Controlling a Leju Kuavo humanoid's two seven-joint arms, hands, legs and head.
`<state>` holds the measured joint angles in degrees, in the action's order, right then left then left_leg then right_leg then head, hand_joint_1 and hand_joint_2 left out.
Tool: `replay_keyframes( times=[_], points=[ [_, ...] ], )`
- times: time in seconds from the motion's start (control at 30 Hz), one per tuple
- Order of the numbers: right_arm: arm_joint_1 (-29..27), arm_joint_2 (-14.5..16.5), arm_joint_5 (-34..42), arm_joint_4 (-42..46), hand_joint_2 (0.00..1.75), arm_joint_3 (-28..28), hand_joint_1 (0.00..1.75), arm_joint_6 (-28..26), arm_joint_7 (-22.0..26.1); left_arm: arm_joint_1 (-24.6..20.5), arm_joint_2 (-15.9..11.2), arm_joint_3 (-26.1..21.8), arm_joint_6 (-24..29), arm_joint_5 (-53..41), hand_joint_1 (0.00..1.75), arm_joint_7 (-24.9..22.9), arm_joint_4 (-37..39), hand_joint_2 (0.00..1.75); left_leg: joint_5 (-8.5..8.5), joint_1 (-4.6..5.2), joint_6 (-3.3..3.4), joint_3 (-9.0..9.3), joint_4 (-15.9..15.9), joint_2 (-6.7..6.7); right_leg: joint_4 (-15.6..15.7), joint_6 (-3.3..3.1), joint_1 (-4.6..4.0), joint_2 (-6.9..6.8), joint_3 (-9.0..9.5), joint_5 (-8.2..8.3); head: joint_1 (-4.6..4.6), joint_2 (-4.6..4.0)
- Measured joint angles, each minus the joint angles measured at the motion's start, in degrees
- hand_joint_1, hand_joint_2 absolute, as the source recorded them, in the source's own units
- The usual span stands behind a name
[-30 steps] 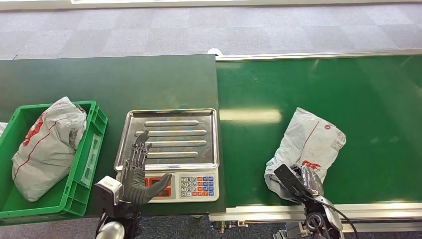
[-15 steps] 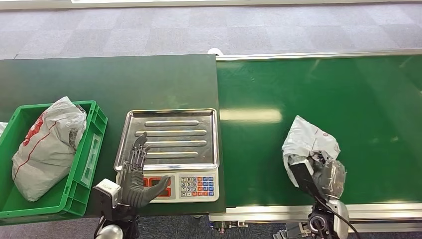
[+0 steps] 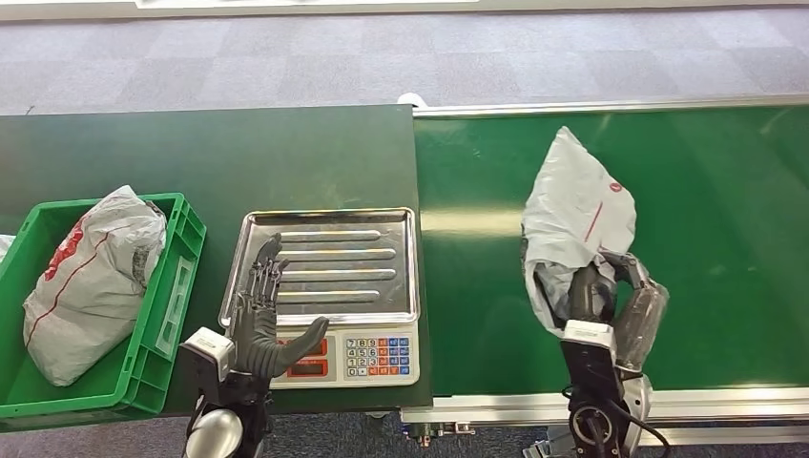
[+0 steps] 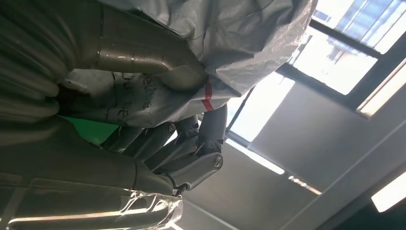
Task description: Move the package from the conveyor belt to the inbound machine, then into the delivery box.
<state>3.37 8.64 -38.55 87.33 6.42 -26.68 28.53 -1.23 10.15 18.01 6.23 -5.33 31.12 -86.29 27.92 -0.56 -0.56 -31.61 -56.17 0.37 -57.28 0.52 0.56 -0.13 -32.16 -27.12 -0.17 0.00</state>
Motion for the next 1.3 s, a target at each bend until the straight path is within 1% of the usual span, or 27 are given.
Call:
replay_keyframes(
  times=[0.13, 0.2, 0.27, 0.37, 0.5, 0.77, 0.9, 1.07, 1.3],
  points=[
    [1.51, 0.34, -9.16, -0.29, 1.75, 6.54, 1.75, -0.70, -1.76, -0.20, -0.31, 0.01, 1.32, 0.91, 0.00, 0.63, 0.24, 1.75, 0.00, -0.01, 0.00, -0.03, 0.00, -0.01, -0.01, -0.01, -0.01, 0.00, -0.03, -0.02, 0.00, 0.00],
    [2.26, 0.25, -12.46, -0.79, 1.75, 9.29, 1.75, 0.52, -3.69, -0.19, -0.54, -0.03, 1.74, 1.09, 0.00, 0.76, 0.24, 1.75, 0.01, -0.01, 0.00, -0.05, 0.00, -0.01, -0.01, -0.01, -0.01, 0.00, -0.04, -0.03, 0.00, 0.00],
    [2.80, 0.07, -14.64, -1.46, 1.75, 11.67, 1.75, 3.25, -5.69, -0.13, -0.76, -0.08, 1.96, 1.13, 0.00, 0.79, 0.24, 1.75, 0.01, 0.00, 0.00, -0.06, 0.01, -0.01, -0.01, -0.01, -0.01, -0.01, -0.05, -0.03, 0.00, 0.00],
    [3.12, -0.29, -16.22, -2.43, 1.75, 14.41, 1.75, 7.27, -7.56, 0.10, -1.05, -0.20, 2.00, 1.14, 0.00, 0.79, 0.24, 1.75, 0.01, 0.00, 0.00, -0.07, 0.01, -0.02, 0.00, 0.00, 0.00, -0.01, -0.05, -0.03, 0.00, 0.00],
    [3.42, -0.79, -17.45, -3.52, 1.75, 16.54, 1.75, 12.10, -9.55, 0.23, -1.30, -0.26, 2.01, 1.14, 0.00, 0.81, 0.25, 1.75, 0.01, 0.00, 0.00, -0.07, 0.00, -0.03, 0.00, 0.00, 0.00, -0.01, -0.05, -0.03, 0.00, 0.00],
    [4.35, -1.57, -18.61, -5.95, 1.75, 18.37, 1.75, 17.53, -11.93, 0.24, -1.44, -0.04, 2.01, 0.94, 0.00, 0.72, 0.30, 1.75, 0.01, 0.00, 0.00, -0.07, 0.00, -0.03, 0.00, 0.00, -0.01, -0.01, -0.06, -0.03, 0.00, 0.00],
    [4.59, -1.69, -18.89, -7.36, 1.75, 18.61, 1.75, 18.48, -11.92, 0.25, -1.38, 0.10, 1.94, 0.37, 0.00, 0.09, 0.31, 1.75, 0.01, 0.00, 0.00, -0.07, 0.00, -0.03, 0.00, 0.00, -0.01, -0.01, -0.06, -0.03, 0.00, 0.00],
    [4.84, -1.89, -19.96, -7.69, 1.75, 19.78, 1.75, 18.75, -10.08, 0.10, -1.18, 0.17, 1.76, -0.13, 0.00, -0.14, 0.51, 1.75, 0.01, 0.00, 0.00, -0.07, 0.00, -0.02, 0.00, 0.00, 0.00, -0.01, -0.07, -0.03, 0.00, 0.00],
    [7.04, -2.01, -21.80, -7.32, 1.75, 24.21, 1.75, 19.55, -8.65, -0.64, -0.70, 0.11, 1.64, -0.29, 0.00, -0.24, 0.79, 1.75, 0.01, -0.01, -0.01, -0.06, 0.00, -0.02, 0.00, -0.01, -0.01, 0.00, -0.07, -0.03, 0.00, 0.00]
  ],
)
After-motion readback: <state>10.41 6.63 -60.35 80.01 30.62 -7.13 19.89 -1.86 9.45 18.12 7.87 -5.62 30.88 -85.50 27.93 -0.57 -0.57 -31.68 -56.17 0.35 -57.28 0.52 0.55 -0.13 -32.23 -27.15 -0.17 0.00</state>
